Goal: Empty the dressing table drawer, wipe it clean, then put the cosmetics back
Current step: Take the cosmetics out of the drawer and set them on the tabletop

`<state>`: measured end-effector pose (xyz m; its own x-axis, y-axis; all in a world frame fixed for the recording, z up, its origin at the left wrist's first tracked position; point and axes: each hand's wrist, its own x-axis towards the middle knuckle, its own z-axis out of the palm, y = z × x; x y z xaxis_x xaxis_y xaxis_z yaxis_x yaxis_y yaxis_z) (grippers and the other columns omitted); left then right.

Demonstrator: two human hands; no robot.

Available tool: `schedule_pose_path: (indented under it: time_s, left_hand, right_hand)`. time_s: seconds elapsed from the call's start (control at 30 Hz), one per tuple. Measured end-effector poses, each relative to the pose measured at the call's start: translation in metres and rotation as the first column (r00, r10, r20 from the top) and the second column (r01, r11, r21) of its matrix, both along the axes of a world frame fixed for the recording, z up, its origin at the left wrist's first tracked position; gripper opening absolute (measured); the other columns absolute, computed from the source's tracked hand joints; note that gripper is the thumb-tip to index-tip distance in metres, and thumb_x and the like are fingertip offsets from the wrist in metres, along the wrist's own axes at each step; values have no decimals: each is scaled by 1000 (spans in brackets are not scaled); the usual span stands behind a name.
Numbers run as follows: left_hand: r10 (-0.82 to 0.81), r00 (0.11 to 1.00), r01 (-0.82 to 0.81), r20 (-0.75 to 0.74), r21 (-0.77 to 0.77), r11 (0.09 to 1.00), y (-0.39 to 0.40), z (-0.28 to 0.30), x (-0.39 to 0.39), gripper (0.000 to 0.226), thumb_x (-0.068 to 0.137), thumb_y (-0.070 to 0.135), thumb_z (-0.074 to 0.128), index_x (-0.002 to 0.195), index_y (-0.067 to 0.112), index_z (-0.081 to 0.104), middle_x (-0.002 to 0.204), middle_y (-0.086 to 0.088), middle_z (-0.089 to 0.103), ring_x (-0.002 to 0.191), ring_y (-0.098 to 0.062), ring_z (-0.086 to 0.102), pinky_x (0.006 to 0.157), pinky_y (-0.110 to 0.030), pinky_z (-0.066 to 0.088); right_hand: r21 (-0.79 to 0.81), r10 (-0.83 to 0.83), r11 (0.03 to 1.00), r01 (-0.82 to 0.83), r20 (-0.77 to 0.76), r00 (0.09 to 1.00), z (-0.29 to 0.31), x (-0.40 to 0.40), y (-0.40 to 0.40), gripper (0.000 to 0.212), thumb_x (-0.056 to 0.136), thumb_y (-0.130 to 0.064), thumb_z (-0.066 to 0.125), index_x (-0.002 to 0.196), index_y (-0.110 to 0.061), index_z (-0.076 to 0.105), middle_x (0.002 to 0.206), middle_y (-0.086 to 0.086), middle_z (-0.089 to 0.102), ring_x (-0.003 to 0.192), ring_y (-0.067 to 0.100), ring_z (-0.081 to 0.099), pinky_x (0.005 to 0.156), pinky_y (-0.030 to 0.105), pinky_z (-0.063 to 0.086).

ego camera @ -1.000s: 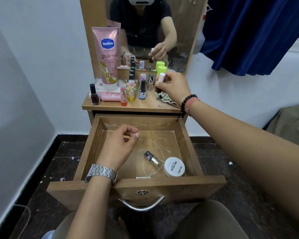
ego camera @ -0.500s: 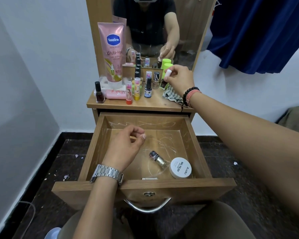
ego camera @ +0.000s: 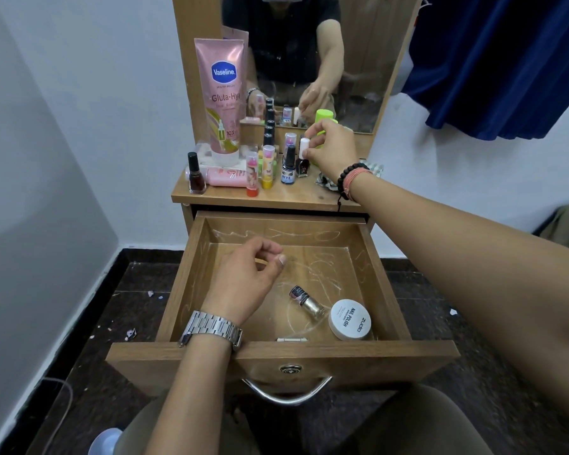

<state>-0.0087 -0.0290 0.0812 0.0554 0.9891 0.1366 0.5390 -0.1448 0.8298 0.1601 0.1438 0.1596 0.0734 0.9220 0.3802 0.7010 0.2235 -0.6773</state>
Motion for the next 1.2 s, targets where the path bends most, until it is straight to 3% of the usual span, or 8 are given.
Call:
schedule_pose_path:
  time_s: [0.13,0.23,0.4,0.5,0.63,0.8,1.03,1.2]
  left_hand:
    - [-4,1000,4,-6,-2,1000,0,1,1,14,89,32,63,101,25,64,87,16,64,77,1,61,63,-14,43]
    - [-11,1000,11,-15,3,1000,0,1,1,15,89,33,63,102,26,64,88,16,63,78,2,61,63,-13,42]
    - [-15,1000,15,-19,-8,1000,0,1,1,16,89,32,63,103,25,64,89,15,63,82,0,61,69,-17,48]
    - [-4,1000,4,-19,-1,1000,0,1,1,14,89,31,63,102,25,64,89,14,63,82,2,59,65,-11,41]
    - [9,999,-9,-31,-6,1000,0,1,1,14,90,31,62,103,25,64,89,14,62,83,2,58,64,-10,39]
    - [4,998,-5,-67,-15,1000,2,-2,1,16,89,31,63,103,24,65,92,14,63,85,2,57,67,-8,39]
    - [0,992,-3,-129,-18,1000,2,-3,2,16,90,34,62,103,25,63,92,15,61,85,0,56,64,-8,34]
    - [-7,991,3,-136,-31,1000,2,-3,2,15,90,34,61,102,25,64,91,16,60,83,0,56,64,-9,37]
  right_hand:
    - [-6,-7,1000,7,34,999,0,1,3,24,80,-1,69,102,-10,62,86,0,62,79,10,55,56,6,35]
    - [24,-30,999,29,28,999,2,1,0,27,81,-3,67,106,-11,61,94,-1,61,85,9,55,69,12,44]
    - [309,-71,945,102,-111,991,13,-4,-25,24,82,1,51,99,-13,62,91,-7,59,82,8,54,76,20,47]
    - [400,93,915,-50,-88,992,11,-12,-57,24,81,3,47,92,-12,62,84,-7,61,75,6,56,69,18,47]
    - [67,365,916,-395,267,892,-12,-12,-101,17,87,-4,53,94,-14,65,84,-3,67,77,13,63,72,27,52]
    - [-525,546,812,-256,527,651,-52,7,-125,33,81,-29,68,110,-21,56,96,-5,65,89,17,63,79,33,52]
    - [-697,615,717,18,644,456,-60,10,-155,70,71,-49,77,125,-17,45,97,1,56,78,21,53,59,28,41]
    - [-705,640,702,103,687,344,-73,18,-166,66,81,-33,73,133,-12,39,105,8,62,83,26,59,70,34,50]
